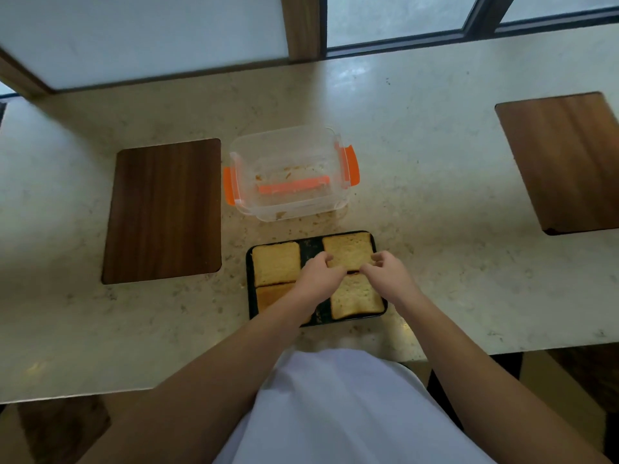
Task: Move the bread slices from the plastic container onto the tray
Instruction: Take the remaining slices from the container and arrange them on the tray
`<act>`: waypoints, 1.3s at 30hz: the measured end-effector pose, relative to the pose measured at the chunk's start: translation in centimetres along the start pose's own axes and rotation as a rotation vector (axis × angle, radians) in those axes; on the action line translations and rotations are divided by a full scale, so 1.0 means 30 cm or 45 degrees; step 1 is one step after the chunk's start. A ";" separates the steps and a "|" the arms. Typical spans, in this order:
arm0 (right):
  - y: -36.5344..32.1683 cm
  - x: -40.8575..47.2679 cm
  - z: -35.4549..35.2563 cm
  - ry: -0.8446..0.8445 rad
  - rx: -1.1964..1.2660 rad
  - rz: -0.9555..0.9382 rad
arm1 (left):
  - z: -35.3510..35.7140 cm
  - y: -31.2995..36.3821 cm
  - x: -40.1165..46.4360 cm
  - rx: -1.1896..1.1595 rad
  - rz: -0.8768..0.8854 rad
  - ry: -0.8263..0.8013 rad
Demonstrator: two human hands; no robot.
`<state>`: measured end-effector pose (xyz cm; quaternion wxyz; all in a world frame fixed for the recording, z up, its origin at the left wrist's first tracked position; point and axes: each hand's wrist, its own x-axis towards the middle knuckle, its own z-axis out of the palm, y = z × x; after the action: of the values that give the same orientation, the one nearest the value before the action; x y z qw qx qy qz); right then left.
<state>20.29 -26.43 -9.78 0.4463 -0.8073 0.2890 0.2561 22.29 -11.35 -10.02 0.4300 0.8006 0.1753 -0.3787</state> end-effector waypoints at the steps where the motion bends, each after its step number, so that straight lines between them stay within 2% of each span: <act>1: 0.001 -0.001 -0.001 -0.002 0.003 -0.002 | 0.001 -0.001 -0.003 -0.011 0.002 0.002; 9: 0.002 -0.003 0.011 -0.026 -0.087 -0.056 | 0.007 -0.001 -0.009 -0.045 -0.043 -0.018; 16: -0.017 0.007 0.029 -0.103 -0.038 -0.049 | -0.022 -0.010 -0.007 -0.044 -0.059 -0.037; 22: 0.001 0.014 0.030 -0.028 -0.033 -0.065 | -0.029 -0.017 -0.013 -0.063 -0.064 -0.015; 39: -0.025 0.007 0.106 -0.118 -0.045 -0.073 | -0.096 -0.056 -0.037 -0.155 -0.047 0.022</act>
<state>20.46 -23.40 -10.97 0.4519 -0.8103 0.2402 0.2854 21.86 -7.97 -9.13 0.4693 0.7729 0.2164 -0.3681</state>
